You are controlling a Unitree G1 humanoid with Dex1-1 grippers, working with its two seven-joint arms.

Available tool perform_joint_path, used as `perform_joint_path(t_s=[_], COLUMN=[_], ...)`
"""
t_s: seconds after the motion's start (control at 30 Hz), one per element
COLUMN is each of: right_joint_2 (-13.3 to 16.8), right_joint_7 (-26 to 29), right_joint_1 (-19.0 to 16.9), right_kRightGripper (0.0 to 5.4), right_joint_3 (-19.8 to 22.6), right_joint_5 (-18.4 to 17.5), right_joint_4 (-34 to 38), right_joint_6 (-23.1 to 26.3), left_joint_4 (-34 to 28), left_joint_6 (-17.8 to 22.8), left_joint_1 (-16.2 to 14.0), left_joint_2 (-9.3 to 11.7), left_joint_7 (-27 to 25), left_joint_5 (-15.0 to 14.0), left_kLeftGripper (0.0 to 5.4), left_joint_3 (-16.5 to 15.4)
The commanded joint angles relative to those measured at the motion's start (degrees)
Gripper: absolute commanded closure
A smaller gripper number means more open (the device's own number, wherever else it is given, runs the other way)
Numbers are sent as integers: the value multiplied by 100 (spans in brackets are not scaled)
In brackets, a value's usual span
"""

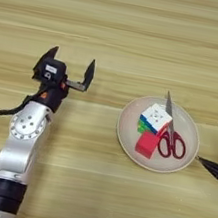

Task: Move the objects on the table

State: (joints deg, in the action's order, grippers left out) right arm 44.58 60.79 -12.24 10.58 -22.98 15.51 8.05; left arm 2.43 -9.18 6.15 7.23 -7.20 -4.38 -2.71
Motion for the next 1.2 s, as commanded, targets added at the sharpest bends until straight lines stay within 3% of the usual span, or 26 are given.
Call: perform_joint_path(t_s=[0.03, 0.27, 0.57, 1.2], right_joint_2=[199, 457, 671, 823], right_joint_7=[157, 318, 369, 444], right_joint_1=[-101, -146, -110, -238], right_kRightGripper=[0, 0, 0, 203], right_joint_3=[55, 45, -34, -365], right_joint_5=[185, 529, 880, 1366], right_joint_4=[-273, -849, -1242, -1678], right_joint_6=[-204, -434, -502, -703], left_joint_4=[239, 524, 722, 590], left_joint_6=[-113, -278, -480, -538], left_joint_1=[167, 218, 224, 191], left_joint_2=[-88, -204, -273, -343], left_joint_7=[294, 628, 654, 478], left_joint_5=[132, 201, 214, 94], left_kLeftGripper=[2, 2, 2, 0], left_joint_3=[-136, -256, -231, -222])
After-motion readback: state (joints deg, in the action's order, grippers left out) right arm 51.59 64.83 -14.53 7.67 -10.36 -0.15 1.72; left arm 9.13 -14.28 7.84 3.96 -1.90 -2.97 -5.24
